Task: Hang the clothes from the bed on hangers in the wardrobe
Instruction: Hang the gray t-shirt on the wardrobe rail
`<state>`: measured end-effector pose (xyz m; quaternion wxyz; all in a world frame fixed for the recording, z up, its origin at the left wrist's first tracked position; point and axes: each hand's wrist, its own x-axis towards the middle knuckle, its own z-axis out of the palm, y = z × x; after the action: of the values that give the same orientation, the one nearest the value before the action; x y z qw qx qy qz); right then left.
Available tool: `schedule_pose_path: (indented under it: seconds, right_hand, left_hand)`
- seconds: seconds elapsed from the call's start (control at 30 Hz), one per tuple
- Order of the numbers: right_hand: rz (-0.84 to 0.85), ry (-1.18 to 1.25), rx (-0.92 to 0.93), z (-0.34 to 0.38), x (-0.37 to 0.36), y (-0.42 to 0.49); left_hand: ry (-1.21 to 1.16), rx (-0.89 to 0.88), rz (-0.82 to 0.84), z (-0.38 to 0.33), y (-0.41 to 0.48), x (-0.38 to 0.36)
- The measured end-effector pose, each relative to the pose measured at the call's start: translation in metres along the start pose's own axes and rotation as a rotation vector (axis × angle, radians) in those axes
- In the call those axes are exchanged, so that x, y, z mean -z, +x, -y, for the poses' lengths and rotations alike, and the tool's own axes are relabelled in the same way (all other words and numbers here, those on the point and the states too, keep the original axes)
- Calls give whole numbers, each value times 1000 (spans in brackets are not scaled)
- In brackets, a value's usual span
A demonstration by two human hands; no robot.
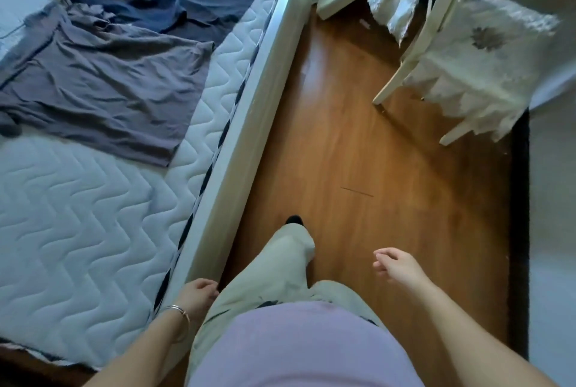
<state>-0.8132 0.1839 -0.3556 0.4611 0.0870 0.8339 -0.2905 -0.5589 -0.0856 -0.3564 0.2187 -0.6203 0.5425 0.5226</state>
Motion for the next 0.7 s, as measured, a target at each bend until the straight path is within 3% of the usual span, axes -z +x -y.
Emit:
schedule_pose_path:
  seconds: [0.27,0.43,0.57,0.7]
  right_hand:
    - [35,-170,-58,100,69,70]
    - [79,-327,-105,172,114,141]
    - [72,-487,56,262,158,207]
    - [69,-428,150,361,190,255]
  left_hand:
    - [-202,-221,17,-203,48,4]
    - [-255,-21,-44,-240,91,0]
    - [-441,214,-153,-264,99,-16]
    - [-625,216,-154,-305,91,-35]
